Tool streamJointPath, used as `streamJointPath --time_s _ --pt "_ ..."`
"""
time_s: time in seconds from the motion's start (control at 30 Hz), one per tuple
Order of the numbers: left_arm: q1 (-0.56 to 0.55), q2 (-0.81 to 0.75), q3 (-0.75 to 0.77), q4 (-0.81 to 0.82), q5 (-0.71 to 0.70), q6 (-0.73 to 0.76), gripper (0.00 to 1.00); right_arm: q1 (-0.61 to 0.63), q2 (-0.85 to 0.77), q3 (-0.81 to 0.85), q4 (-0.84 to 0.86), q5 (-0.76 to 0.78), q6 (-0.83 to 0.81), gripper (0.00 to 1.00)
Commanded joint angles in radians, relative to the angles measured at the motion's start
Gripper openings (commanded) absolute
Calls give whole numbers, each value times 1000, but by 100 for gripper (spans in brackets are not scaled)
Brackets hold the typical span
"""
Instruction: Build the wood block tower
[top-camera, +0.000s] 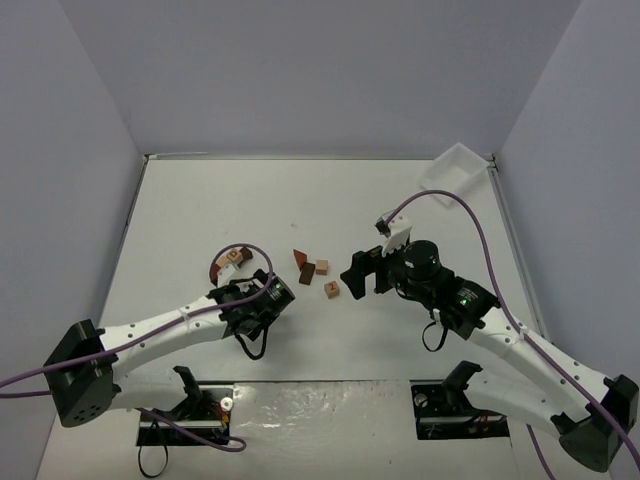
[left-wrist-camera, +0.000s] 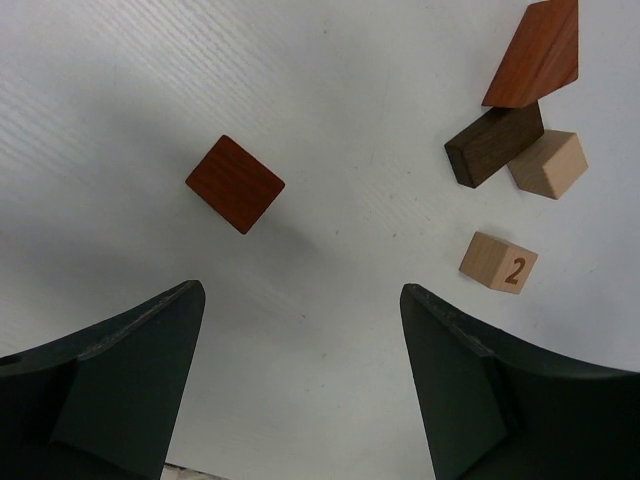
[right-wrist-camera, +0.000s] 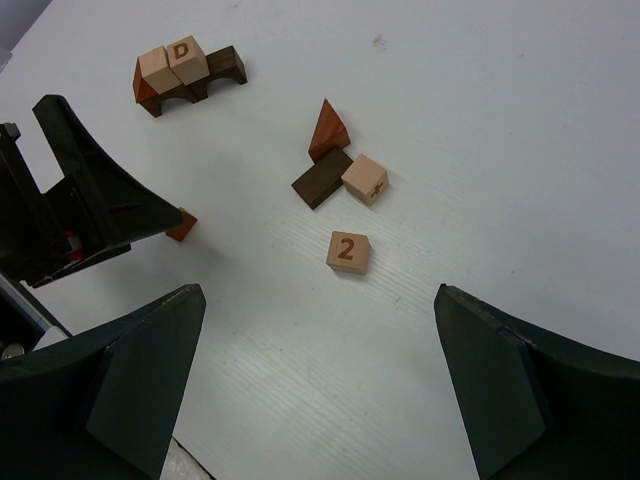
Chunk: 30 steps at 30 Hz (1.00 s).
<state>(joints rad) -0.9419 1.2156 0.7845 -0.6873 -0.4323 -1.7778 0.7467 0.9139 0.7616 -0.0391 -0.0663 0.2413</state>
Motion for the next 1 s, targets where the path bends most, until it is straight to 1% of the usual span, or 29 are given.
streamJointPath --time_s 0.0,0.27,0.53,0.6,0.7,0.8,0.9,0.93,0.97 --pt "25 31 18 -32 30 -170 76 -7 -31 -4 11 -28 -12 97" --pt "60 90 9 -35 64 -270 75 -9 -44 -14 -1 -55 -44 97" --pt "123 150 21 -36 85 -285 75 -10 -62 -21 -3 -81 -57 98" --pt "142 174 32 -35 99 -280 71 -10 -65 -25 -4 -82 -56 98" --pt "153 196 44 -35 104 -267 70 -10 -67 -25 -4 -84 -56 98" --pt "167 216 61 -35 110 -261 65 -10 -69 -27 -2 -84 -56 98" --pt "176 227 74 -35 125 -246 58 -10 -70 -28 -2 -81 -55 98" --pt "178 229 76 -35 126 -243 58 -10 -70 -28 -1 -81 -56 98" --pt "180 230 78 -36 129 -239 53 -10 -69 -29 -1 -78 -55 98"
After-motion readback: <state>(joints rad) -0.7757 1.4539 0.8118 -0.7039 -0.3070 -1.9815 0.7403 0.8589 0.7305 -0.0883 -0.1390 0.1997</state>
